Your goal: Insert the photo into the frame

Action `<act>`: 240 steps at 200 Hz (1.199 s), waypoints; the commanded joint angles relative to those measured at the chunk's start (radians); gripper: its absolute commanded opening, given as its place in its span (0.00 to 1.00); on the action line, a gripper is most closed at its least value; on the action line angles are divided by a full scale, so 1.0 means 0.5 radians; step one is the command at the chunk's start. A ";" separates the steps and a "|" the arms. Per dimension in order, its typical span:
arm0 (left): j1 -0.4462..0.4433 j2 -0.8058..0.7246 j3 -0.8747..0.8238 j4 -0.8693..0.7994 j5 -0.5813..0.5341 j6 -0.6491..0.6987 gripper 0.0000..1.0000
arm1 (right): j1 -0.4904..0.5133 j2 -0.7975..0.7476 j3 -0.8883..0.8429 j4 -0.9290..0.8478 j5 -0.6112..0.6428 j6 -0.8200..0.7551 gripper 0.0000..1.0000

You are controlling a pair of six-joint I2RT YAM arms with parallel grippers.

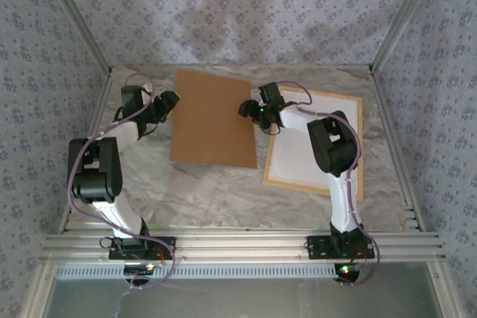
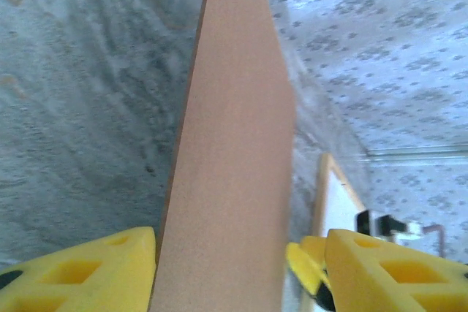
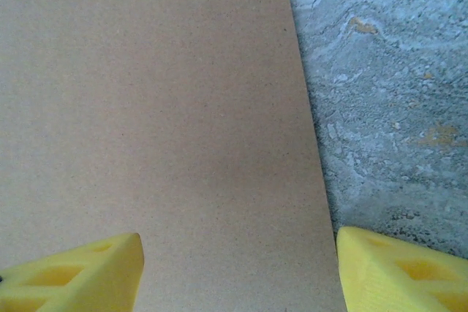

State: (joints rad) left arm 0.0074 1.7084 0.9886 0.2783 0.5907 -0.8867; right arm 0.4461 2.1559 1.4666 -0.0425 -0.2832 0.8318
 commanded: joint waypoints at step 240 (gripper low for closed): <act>-0.186 -0.228 -0.363 0.359 0.126 -0.621 0.55 | 0.070 -0.146 -0.180 0.193 -0.292 0.164 0.70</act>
State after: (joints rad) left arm -0.0311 1.6104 0.7769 0.5995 0.4850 -1.3235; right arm 0.4442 2.1204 1.3788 0.0574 -0.2855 0.8845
